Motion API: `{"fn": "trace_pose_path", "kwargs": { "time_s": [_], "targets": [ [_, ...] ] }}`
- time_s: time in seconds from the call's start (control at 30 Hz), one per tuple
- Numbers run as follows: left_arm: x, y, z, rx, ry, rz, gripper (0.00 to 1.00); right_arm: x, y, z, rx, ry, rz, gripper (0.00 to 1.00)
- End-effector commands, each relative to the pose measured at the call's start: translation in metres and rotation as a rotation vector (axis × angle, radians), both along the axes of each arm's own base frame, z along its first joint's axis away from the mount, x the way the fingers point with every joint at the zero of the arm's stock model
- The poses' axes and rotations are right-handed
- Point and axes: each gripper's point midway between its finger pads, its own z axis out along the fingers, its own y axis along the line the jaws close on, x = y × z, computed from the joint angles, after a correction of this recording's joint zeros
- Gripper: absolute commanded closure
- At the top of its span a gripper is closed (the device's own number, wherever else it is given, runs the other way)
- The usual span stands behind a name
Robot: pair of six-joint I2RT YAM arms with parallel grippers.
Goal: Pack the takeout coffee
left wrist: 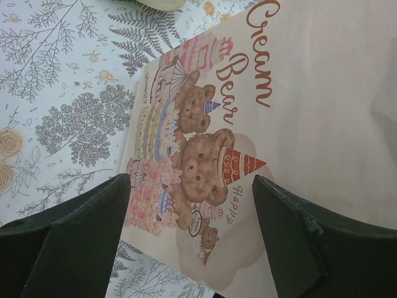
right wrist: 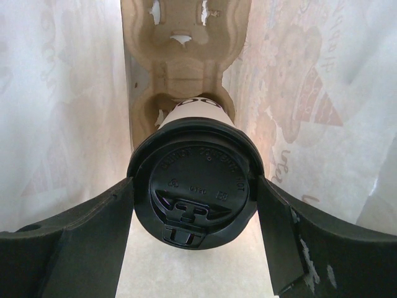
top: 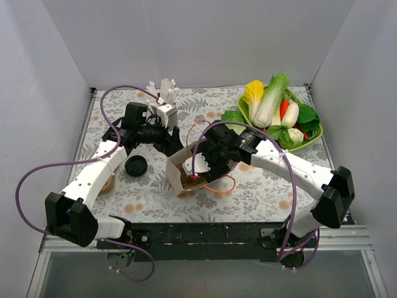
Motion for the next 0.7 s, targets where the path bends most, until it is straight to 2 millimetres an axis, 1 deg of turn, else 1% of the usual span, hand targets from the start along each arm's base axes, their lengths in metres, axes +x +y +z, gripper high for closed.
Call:
{"fn": "trace_pose_path", "kwargs": {
  "time_s": [0.0, 0.03, 0.07, 0.13, 0.17, 0.27, 0.3, 0.37, 0.4, 0.43, 0.47, 0.5, 0.53, 0.57, 0.6, 0.63, 0.67],
  "targets": [
    [0.001, 0.000, 0.000, 0.003, -0.024, -0.005, 0.20, 0.000, 0.009, 0.010, 0.032, 0.029, 0.022, 0.99],
    [0.001, 0.000, 0.000, 0.004, -0.025, -0.004, 0.20, -0.001, 0.008, 0.005, 0.016, 0.043, 0.027, 0.99],
    [0.001, 0.000, 0.001, 0.003, -0.026, -0.004, 0.20, 0.000, 0.010, 0.007, 0.018, 0.043, 0.031, 0.99],
    [0.001, 0.001, 0.000, 0.008, -0.027, 0.003, 0.20, 0.001, 0.010, 0.002, -0.001, 0.055, 0.037, 0.99],
    [0.002, 0.001, 0.001, 0.008, -0.031, 0.003, 0.20, 0.002, 0.010, 0.004, -0.005, 0.054, 0.042, 0.99],
    [0.002, 0.003, 0.001, 0.014, -0.036, 0.009, 0.20, 0.003, 0.006, -0.002, -0.043, 0.076, 0.042, 0.99],
    [0.002, 0.003, 0.001, 0.015, -0.037, 0.010, 0.20, 0.005, 0.007, 0.003, -0.040, 0.074, 0.042, 0.99],
    [0.002, 0.003, 0.001, 0.016, -0.040, 0.010, 0.20, 0.003, 0.006, -0.001, -0.066, 0.103, 0.052, 0.99],
    [0.003, 0.003, 0.001, 0.015, -0.045, 0.011, 0.20, 0.001, 0.004, 0.003, -0.077, 0.114, 0.062, 0.99],
    [0.004, 0.003, 0.000, 0.016, -0.045, 0.012, 0.20, 0.000, 0.002, -0.001, -0.097, 0.134, 0.065, 0.99],
    [0.004, 0.003, 0.001, 0.015, -0.046, 0.013, 0.20, -0.002, 0.003, 0.001, -0.098, 0.145, 0.075, 0.99],
    [0.005, 0.003, 0.001, 0.013, -0.047, 0.012, 0.20, -0.005, -0.004, -0.001, -0.125, 0.166, 0.084, 0.99],
    [0.005, 0.003, 0.002, 0.012, -0.052, 0.013, 0.20, -0.003, -0.002, 0.001, -0.128, 0.169, 0.089, 0.99],
    [0.007, 0.005, 0.002, 0.015, -0.055, 0.021, 0.20, -0.004, -0.002, 0.001, -0.135, 0.177, 0.095, 0.99],
    [0.009, 0.005, 0.003, 0.019, -0.057, 0.027, 0.20, -0.007, -0.006, 0.000, -0.159, 0.194, 0.106, 0.99],
    [0.011, 0.006, 0.003, 0.020, -0.059, 0.035, 0.19, -0.004, -0.004, 0.002, -0.161, 0.195, 0.111, 0.99],
    [0.013, 0.007, 0.005, 0.022, -0.067, 0.045, 0.19, -0.006, -0.004, 0.003, -0.167, 0.210, 0.119, 0.99]
  ]
}}
